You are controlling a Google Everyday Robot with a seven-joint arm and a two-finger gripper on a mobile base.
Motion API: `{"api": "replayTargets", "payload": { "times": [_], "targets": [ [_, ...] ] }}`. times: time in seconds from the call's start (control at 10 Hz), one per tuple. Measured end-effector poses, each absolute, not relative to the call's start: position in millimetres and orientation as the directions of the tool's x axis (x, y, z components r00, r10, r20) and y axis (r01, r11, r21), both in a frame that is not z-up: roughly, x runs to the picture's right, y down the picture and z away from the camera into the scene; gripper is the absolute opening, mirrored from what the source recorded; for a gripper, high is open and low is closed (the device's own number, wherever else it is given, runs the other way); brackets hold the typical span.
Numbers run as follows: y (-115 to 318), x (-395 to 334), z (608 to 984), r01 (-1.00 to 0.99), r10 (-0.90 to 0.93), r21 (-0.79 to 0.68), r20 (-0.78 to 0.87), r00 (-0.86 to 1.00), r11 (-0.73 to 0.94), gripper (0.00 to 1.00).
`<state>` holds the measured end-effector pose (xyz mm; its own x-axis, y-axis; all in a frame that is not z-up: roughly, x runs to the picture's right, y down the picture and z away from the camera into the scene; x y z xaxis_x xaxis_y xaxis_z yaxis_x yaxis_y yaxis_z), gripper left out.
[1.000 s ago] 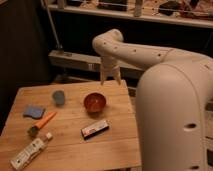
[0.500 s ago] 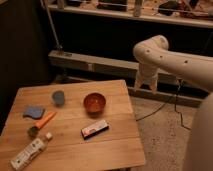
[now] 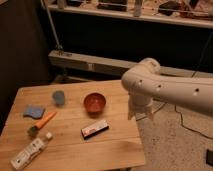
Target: Move the arm in a circular motion
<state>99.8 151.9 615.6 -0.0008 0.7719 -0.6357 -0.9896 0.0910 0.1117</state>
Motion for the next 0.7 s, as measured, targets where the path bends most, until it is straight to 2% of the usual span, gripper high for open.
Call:
{"api": "replayTargets", "payload": {
  "times": [0.3, 0.5, 0.7],
  "targets": [
    [176.9, -11.3, 593.7, -0.963, 0.725, -0.114, -0.637, 0.261, 0.246, 0.65],
    [158.3, -93.9, 604.0, -0.911, 0.710, -0.252, -0.571, 0.413, 0.327, 0.65],
    [115.8, -144.5, 641.1, -0.873, 0.717, -0.297, -0.499, 0.487, 0.386, 0.65]
  ]
}}
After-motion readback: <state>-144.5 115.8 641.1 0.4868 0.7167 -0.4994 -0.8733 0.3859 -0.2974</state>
